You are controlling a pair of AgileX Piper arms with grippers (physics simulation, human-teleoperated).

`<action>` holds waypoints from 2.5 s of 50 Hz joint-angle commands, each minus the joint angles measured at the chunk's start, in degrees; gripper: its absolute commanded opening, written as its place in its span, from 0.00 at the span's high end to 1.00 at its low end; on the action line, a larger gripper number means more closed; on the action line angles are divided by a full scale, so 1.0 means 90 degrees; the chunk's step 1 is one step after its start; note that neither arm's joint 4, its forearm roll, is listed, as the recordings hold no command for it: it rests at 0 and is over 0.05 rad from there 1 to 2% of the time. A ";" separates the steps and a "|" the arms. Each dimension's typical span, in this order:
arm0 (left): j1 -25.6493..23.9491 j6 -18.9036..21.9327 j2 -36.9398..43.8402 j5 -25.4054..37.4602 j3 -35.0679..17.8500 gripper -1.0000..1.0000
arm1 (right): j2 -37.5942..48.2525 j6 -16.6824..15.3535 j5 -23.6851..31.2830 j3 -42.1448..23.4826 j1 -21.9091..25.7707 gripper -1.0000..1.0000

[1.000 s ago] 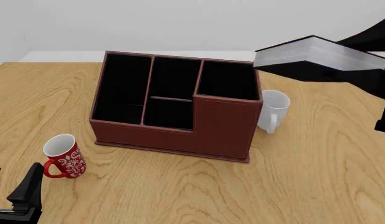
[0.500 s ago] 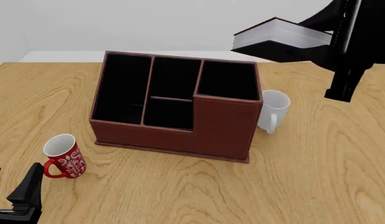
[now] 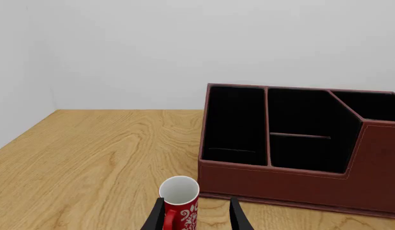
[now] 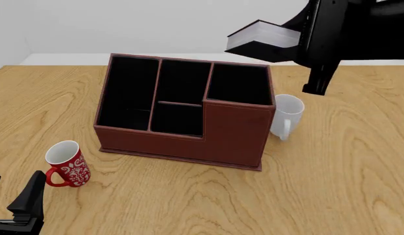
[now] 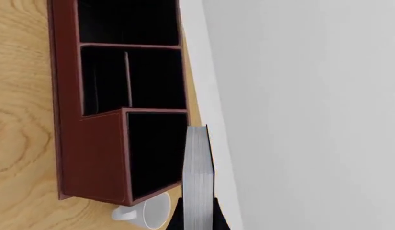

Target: Pick up the book and place it in the right compartment of the caddy.

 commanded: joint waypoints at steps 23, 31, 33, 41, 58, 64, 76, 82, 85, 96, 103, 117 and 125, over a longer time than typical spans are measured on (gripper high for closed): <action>0.0000 0.0000 0.0000 0.0000 0.0000 0.00 | 0.0682 -0.0008 -0.0419 -0.0031 -0.0039 1.00; 0.0000 0.0000 0.0000 0.0000 0.0000 0.00 | 0.0720 -0.0041 -0.0487 0.0089 -0.0062 1.00; 0.0000 0.0000 0.0000 0.0000 0.0000 0.00 | 0.0736 -0.0036 -0.0470 0.0095 -0.0058 1.00; 0.0000 0.0000 0.0000 0.0000 0.0000 0.00 | 0.0806 -0.0048 -0.0470 0.0135 -0.0078 1.00; 0.0000 0.0000 0.0000 0.0000 0.0000 0.00 | 0.0959 -0.0051 -0.0484 0.0108 -0.0059 1.00; 0.0000 0.0000 0.0000 0.0000 0.0000 0.00 | 0.1046 -0.0041 -0.0490 0.0076 -0.0059 1.00; 0.0000 0.0000 0.0000 0.0000 0.0000 0.00 | 0.1140 0.0024 -0.0540 0.0076 -0.0027 1.00; 0.0000 0.0000 0.0000 0.0000 0.0000 0.00 | 0.1163 0.0032 -0.0559 0.0086 -0.0002 1.00; 0.0000 0.0000 0.0000 0.0000 0.0000 0.00 | 0.1167 0.0036 -0.0576 0.0114 0.0023 1.00; 0.0000 0.0000 0.0000 0.0000 0.0000 0.00 | 0.1198 0.0045 -0.0580 0.0150 0.0067 1.00; 0.0000 0.0000 0.0000 0.0000 0.0000 0.00 | 0.1220 0.0038 -0.0592 0.0182 0.0055 1.00; 0.0000 0.0000 0.0000 0.0000 0.0000 0.00 | 0.1283 0.0146 -0.0642 0.0307 0.0091 1.00; 0.0000 0.0000 0.0000 0.0000 0.0000 0.00 | 0.1338 0.0199 -0.0610 0.0285 0.0110 1.00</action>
